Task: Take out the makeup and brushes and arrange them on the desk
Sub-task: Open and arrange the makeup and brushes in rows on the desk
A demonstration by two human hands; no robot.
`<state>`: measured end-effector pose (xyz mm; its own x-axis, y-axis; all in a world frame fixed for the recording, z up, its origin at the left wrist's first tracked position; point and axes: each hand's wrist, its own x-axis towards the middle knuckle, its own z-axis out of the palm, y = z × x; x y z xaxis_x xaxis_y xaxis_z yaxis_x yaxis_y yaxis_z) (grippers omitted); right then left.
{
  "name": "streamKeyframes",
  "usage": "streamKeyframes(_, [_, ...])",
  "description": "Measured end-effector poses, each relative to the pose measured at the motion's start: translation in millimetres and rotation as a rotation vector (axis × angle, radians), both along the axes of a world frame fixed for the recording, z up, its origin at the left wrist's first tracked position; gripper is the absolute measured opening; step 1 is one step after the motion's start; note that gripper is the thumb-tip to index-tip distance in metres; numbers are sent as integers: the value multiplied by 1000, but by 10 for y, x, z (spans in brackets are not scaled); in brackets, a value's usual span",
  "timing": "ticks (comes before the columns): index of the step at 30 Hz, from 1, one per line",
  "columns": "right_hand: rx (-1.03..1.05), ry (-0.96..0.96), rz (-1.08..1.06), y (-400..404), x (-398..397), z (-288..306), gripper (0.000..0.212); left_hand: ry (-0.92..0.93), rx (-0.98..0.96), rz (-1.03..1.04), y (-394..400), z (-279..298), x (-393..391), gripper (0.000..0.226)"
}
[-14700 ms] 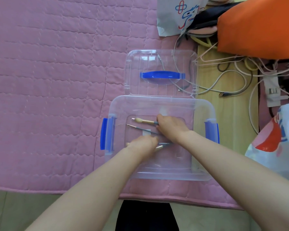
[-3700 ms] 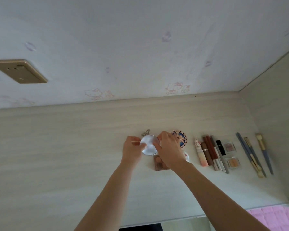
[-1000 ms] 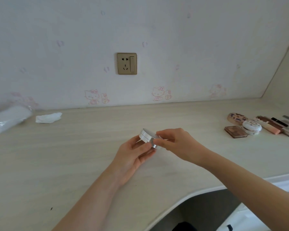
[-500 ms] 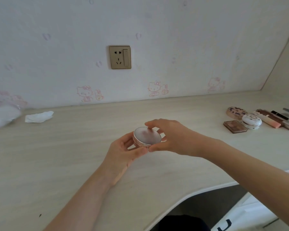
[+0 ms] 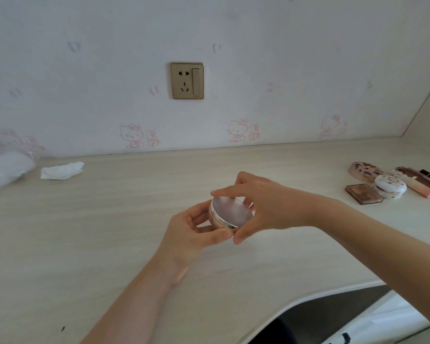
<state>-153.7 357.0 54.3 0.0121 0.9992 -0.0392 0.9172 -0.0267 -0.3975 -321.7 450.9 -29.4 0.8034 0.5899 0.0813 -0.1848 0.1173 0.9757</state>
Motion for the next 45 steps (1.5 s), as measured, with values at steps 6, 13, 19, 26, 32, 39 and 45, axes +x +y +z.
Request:
streamKeyframes(6, [-21,43,19,-26,11,8,86,9,20,8,-36,23,-29,64])
streamKeyframes(13, [-47,53,54,-35,21,18,80,-4,23,26,-72,41,-21,64])
streamKeyframes(19, [-67,52,83,28,34,40,79,-13,34,55,-53,45,-20,64])
streamKeyframes(26, [-108,139,106,85,259,87,74,-23,35,104,-49,42,106,65])
streamKeyframes(32, [-148,115,200,313,536,164,59,5,6,93,84,41,336,62])
streamKeyframes(39, [-176,73,204,580,693,104,63,63,-6,158,284,-26,450,70])
streamKeyframes(45, [-105,233,170,575,671,-49,51,64,-2,194,347,-71,402,74])
